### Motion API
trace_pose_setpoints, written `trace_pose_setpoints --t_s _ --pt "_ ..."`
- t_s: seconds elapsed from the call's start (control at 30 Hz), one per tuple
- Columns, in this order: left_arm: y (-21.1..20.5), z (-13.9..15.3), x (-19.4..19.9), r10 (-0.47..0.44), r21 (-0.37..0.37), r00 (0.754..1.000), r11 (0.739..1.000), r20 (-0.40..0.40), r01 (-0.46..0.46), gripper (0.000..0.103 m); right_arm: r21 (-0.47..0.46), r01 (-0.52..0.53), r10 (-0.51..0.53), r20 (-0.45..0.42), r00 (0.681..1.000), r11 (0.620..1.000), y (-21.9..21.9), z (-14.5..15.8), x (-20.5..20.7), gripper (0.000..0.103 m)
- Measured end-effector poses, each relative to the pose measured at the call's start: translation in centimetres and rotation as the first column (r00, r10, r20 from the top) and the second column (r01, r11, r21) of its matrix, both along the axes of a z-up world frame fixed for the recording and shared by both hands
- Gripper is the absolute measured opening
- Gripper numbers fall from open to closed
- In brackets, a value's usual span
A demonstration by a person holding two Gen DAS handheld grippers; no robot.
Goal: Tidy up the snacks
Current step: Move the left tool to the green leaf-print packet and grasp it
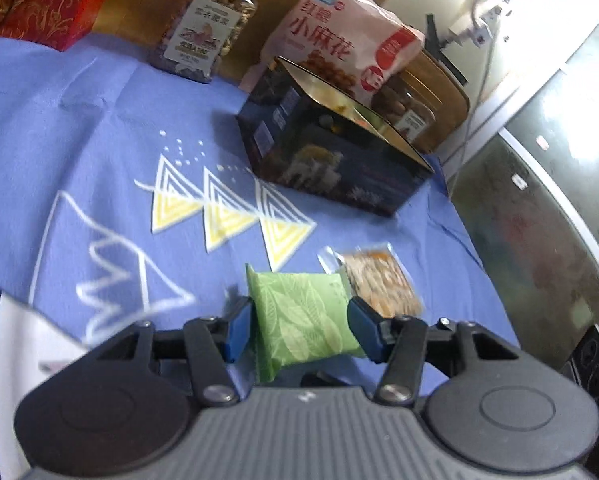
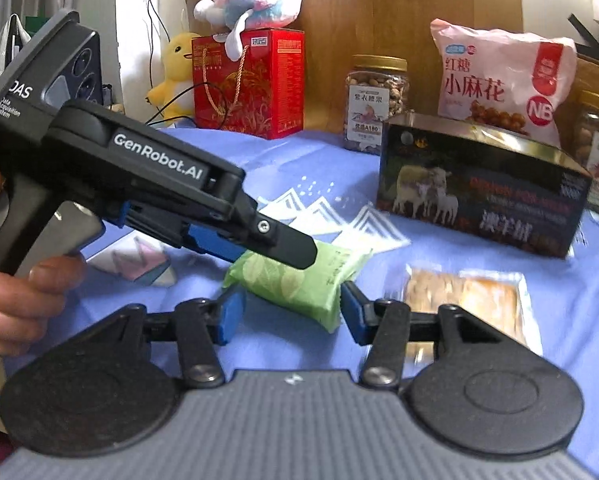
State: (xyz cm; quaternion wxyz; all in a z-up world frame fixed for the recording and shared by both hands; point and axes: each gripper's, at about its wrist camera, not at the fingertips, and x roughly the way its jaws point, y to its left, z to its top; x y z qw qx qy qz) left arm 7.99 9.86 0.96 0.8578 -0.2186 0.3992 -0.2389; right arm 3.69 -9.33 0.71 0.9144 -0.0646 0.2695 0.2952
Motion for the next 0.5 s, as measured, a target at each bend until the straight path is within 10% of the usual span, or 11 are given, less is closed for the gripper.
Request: trace_pose_setpoints --t_s 0.5 --pt "-1.4 0.9 -4.4 -0.004 0.092 1.000 0.996 0.026 0.001 0.054 0.002 0.014 -0.014 0.040 0.999 1.000 -1.4 -0.3 -5.4 0.056"
